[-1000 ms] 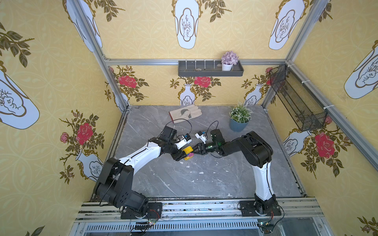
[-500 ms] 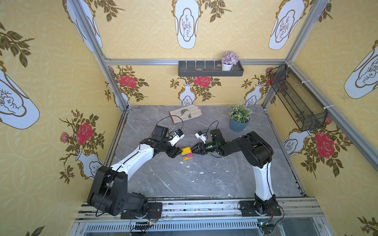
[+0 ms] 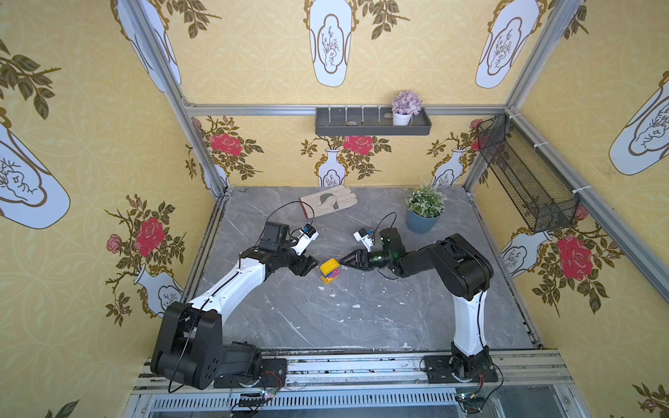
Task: Assemble the letter s with lego
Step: Assemble the lego brick with the lego brick, then adjust the lego brick at the center of the board.
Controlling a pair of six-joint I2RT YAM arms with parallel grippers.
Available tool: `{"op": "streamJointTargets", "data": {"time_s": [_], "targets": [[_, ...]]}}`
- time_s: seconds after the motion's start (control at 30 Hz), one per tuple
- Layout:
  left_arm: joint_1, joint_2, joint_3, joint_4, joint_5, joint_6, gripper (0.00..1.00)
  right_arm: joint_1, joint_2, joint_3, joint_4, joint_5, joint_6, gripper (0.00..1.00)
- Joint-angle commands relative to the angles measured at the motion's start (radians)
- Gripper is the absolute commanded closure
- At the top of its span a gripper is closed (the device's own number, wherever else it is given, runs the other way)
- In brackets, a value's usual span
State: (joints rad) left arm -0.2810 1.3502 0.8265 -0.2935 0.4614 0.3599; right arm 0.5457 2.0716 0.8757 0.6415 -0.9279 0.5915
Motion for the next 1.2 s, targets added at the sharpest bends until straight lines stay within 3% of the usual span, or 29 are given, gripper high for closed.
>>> {"op": "streamJointTargets", "data": {"time_s": [0.0, 0.17, 0.2, 0.23, 0.27, 0.37, 0.43, 0.5, 0.57, 0.77, 1.17], "targets": [[0.009, -0.015, -0.020, 0.047, 0.031, -0.037, 0.29, -0.038, -0.011, -0.043, -0.368, 0.230, -0.061, 0.13], [0.014, -0.087, -0.106, 0.135, 0.061, -0.145, 0.28, -0.051, -0.092, -0.043, -0.359, 0.158, -0.192, 0.09], [0.014, -0.108, -0.134, 0.164, 0.069, -0.178, 0.28, -0.053, -0.093, -0.044, -0.335, 0.105, -0.230, 0.08], [0.014, -0.135, -0.159, 0.188, 0.071, -0.205, 0.27, -0.052, -0.092, -0.037, -0.317, 0.048, -0.262, 0.01], [0.014, -0.165, -0.185, 0.213, 0.059, -0.240, 0.26, -0.050, -0.089, -0.029, -0.309, 0.000, -0.297, 0.02], [0.014, -0.242, -0.248, 0.278, 0.027, -0.364, 0.24, -0.020, -0.088, 0.035, -0.407, 0.049, -0.467, 0.02], [0.013, -0.286, -0.284, 0.312, -0.011, -0.447, 0.16, -0.023, -0.078, 0.062, -0.421, 0.053, -0.549, 0.02], [0.013, -0.326, -0.308, 0.327, -0.040, -0.499, 0.00, -0.030, -0.065, 0.077, -0.400, 0.042, -0.607, 0.02], [0.013, -0.345, -0.317, 0.324, -0.053, -0.521, 0.01, -0.033, -0.053, 0.082, -0.364, 0.026, -0.656, 0.02], [0.014, -0.371, -0.305, 0.265, -0.064, -0.513, 0.01, -0.043, 0.043, 0.101, -0.144, -0.106, -0.600, 0.02], [0.012, -0.336, -0.308, 0.243, -0.026, -0.485, 0.01, 0.042, 0.219, 0.192, -0.025, -0.225, -0.599, 0.02]]}}
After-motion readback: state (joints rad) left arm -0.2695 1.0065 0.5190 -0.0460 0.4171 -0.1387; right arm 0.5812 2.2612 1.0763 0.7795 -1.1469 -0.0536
